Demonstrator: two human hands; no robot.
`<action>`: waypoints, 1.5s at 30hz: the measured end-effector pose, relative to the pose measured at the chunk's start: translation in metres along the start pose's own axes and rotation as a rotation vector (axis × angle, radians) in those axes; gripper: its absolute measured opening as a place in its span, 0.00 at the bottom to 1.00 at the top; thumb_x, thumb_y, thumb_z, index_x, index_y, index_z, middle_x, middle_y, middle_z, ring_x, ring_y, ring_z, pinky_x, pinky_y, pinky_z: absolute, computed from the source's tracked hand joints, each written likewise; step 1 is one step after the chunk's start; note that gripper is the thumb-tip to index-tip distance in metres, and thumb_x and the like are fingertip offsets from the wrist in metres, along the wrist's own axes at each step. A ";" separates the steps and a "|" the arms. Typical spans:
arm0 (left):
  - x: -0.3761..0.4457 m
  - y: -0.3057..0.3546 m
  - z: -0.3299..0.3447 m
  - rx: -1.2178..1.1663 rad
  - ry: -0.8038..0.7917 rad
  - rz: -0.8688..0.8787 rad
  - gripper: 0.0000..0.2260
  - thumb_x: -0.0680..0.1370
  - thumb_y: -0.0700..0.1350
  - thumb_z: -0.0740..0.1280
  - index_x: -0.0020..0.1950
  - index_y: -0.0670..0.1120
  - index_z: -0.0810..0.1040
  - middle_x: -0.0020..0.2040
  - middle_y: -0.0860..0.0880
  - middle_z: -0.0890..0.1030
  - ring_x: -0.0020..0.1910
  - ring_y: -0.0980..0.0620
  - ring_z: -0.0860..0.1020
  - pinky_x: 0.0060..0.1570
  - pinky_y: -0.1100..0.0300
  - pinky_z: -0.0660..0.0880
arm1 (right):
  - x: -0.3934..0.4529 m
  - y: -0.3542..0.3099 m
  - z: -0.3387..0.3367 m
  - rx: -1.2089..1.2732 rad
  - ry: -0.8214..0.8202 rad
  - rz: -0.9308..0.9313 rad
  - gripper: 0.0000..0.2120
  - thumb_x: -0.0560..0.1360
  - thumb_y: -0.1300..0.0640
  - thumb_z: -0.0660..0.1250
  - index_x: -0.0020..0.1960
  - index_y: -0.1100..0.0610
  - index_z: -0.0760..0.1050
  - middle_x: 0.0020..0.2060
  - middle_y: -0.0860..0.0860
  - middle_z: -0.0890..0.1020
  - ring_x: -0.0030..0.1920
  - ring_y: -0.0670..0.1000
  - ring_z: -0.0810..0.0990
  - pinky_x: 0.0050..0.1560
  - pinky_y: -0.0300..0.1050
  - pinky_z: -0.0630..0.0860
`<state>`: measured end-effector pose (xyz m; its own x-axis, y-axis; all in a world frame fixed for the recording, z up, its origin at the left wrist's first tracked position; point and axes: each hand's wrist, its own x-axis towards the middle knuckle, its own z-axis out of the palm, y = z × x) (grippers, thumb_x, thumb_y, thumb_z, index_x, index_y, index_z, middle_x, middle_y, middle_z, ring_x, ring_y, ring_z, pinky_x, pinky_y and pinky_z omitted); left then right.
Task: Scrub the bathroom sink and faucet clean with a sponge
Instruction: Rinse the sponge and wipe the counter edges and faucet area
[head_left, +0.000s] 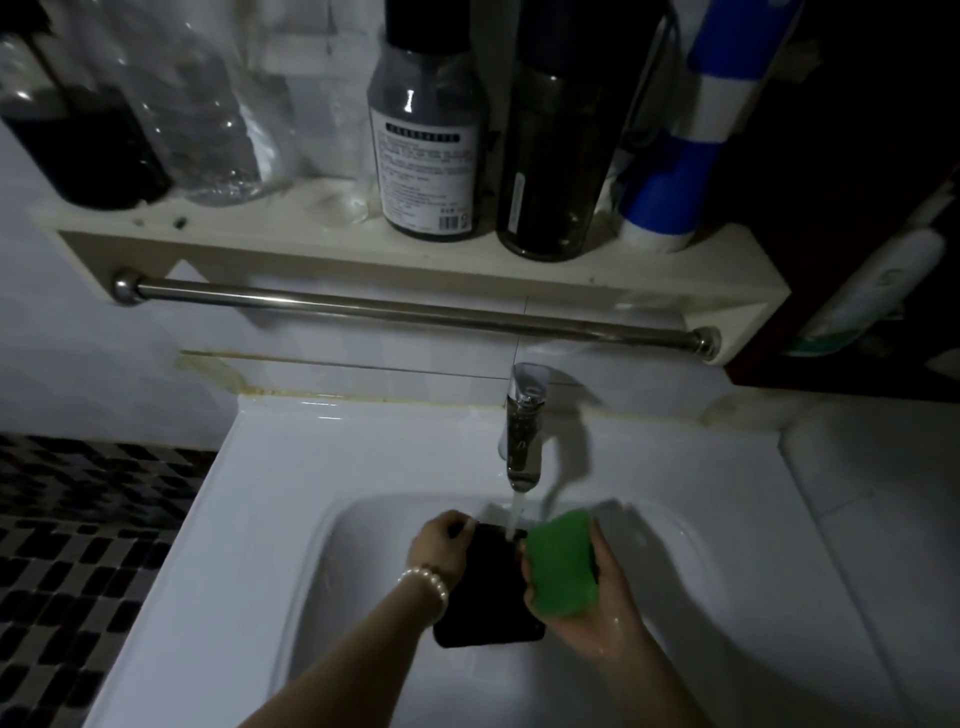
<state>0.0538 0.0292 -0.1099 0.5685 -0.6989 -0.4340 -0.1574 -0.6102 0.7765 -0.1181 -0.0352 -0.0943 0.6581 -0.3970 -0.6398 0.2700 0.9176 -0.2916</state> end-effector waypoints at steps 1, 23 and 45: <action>0.003 0.009 0.009 0.014 -0.033 0.010 0.08 0.78 0.47 0.63 0.49 0.46 0.81 0.48 0.45 0.83 0.50 0.46 0.79 0.48 0.62 0.73 | -0.004 -0.003 -0.002 -0.016 0.005 -0.010 0.33 0.53 0.40 0.79 0.49 0.61 0.81 0.45 0.58 0.82 0.40 0.56 0.81 0.41 0.45 0.76; -0.007 -0.024 -0.050 -0.062 -0.064 -0.179 0.16 0.72 0.50 0.72 0.32 0.38 0.82 0.29 0.43 0.80 0.28 0.50 0.76 0.33 0.62 0.72 | 0.049 0.004 0.053 0.204 0.076 -0.005 0.32 0.69 0.31 0.63 0.45 0.63 0.80 0.44 0.60 0.80 0.44 0.60 0.80 0.45 0.49 0.77; -0.034 -0.047 -0.032 -0.356 -0.056 -0.350 0.16 0.74 0.52 0.70 0.31 0.44 0.84 0.33 0.47 0.84 0.34 0.52 0.81 0.37 0.64 0.77 | 0.051 -0.006 0.077 -0.271 0.444 -0.022 0.21 0.76 0.60 0.53 0.25 0.52 0.56 0.17 0.47 0.58 0.13 0.45 0.54 0.19 0.25 0.50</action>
<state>0.0682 0.0933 -0.1169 0.4923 -0.5003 -0.7123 0.3260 -0.6528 0.6838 -0.0319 -0.0599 -0.0699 0.2769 -0.4400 -0.8542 0.0501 0.8944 -0.4444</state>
